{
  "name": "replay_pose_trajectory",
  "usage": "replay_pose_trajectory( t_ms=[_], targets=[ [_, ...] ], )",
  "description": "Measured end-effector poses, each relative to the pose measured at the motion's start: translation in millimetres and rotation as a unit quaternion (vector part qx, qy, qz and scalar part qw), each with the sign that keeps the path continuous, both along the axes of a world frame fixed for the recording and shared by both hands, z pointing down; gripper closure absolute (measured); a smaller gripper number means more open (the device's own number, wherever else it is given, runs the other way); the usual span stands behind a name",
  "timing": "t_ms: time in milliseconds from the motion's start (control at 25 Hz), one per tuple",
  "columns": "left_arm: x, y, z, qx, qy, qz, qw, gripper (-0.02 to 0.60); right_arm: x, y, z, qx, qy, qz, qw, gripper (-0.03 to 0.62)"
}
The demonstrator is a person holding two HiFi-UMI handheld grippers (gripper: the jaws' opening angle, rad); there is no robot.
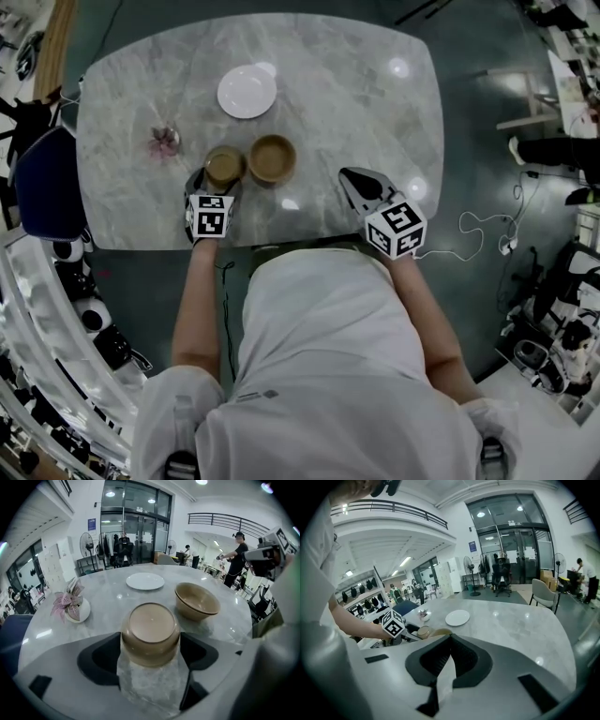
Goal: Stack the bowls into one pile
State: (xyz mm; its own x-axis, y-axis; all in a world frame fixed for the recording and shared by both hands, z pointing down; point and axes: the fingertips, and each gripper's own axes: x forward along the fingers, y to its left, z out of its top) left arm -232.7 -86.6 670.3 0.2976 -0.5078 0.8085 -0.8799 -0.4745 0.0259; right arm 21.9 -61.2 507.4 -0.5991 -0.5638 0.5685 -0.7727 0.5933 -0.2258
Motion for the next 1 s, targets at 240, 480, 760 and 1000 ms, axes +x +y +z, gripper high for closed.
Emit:
replay_pose_trajectory(
  t_ms=[240, 480, 760, 1000],
  targets=[
    [1, -7, 2, 0.009, 0.005, 0.011, 0.9999, 0.198, 1, 4, 4, -0.005, 0.005, 0.009, 1.0, 0.585],
    [-3, -6, -9, 0.011, 0.034, -0.022, 0.9991, 0.198, 5, 3, 0, -0.002, 0.003, 0.01, 1.0, 0.585],
    [-5, -2, -18, 0.014, 0.036, -0.037, 0.9986, 0.199, 6, 2, 1, 0.0, -0.006, -0.004, 1.0, 0.585],
    [-2, 6, -33, 0.016, 0.04, -0.046, 0.998, 0.199, 6, -1, -2, 0.001, -0.021, -0.012, 1.0, 0.585]
  ],
)
